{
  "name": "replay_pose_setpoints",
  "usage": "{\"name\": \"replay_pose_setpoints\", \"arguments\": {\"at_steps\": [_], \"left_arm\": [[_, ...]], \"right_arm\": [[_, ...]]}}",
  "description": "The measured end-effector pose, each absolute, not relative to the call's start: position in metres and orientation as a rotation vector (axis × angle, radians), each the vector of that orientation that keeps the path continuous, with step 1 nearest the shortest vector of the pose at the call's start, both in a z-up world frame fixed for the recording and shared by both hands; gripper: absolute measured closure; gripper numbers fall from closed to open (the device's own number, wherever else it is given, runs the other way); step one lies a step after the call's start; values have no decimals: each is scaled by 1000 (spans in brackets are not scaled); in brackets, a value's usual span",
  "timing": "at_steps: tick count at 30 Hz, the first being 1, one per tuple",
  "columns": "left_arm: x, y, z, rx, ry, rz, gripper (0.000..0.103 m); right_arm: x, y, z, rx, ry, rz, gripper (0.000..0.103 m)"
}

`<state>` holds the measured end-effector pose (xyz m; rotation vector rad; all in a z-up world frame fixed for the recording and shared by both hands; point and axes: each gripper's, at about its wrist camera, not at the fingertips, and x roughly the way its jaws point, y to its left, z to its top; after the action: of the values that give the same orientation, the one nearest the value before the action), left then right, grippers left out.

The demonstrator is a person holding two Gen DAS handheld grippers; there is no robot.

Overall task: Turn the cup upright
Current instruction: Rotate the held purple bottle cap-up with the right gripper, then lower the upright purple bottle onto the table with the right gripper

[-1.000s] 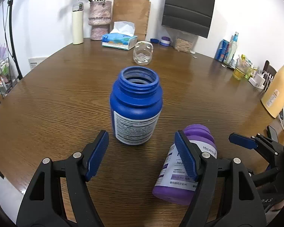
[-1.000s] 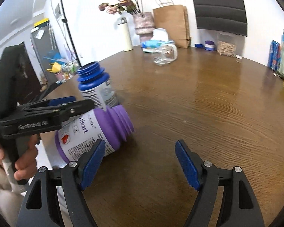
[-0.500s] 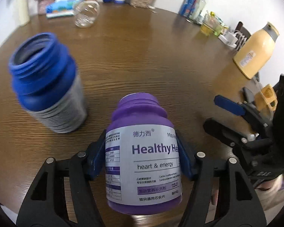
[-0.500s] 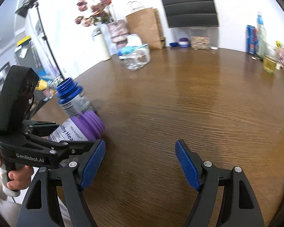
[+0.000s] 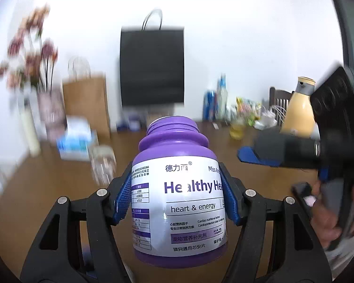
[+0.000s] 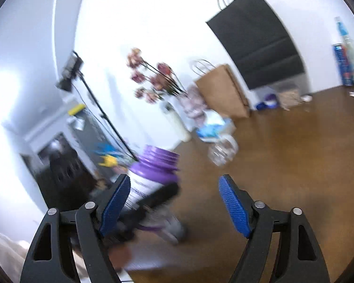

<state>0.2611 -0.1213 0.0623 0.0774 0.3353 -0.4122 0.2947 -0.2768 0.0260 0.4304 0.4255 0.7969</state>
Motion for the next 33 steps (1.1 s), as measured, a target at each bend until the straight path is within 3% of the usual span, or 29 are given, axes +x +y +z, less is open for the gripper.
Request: {"name": "replay_pose_setpoints", "arguments": {"at_steps": [8, 9, 11, 15, 17, 22, 26, 30, 32, 33], "left_arm": [[297, -119, 86, 160, 203, -450, 42], [300, -118, 85, 161, 201, -455, 42], [313, -115, 82, 172, 235, -463, 43], [331, -104, 72, 108, 268, -522, 42], [342, -97, 63, 62, 296, -549, 33], [341, -88, 62, 3, 284, -514, 28], [307, -102, 63, 59, 191, -381, 32], [290, -107, 60, 57, 197, -452, 29], [281, -106, 52, -25, 227, -538, 10], [280, -104, 38, -72, 241, -604, 6]], "right_arm": [[384, -257, 64, 503, 521, 885, 18], [391, -253, 65, 504, 531, 911, 22], [394, -249, 63, 501, 543, 931, 44], [383, -227, 69, 328, 474, 784, 44], [380, -216, 69, 260, 439, 747, 44], [377, -196, 58, 155, 418, 671, 44], [362, -196, 47, 142, 385, 675, 44], [342, -201, 44, 119, 381, 709, 44], [332, -203, 45, 103, 383, 697, 44], [327, -204, 43, 91, 389, 698, 44]]}}
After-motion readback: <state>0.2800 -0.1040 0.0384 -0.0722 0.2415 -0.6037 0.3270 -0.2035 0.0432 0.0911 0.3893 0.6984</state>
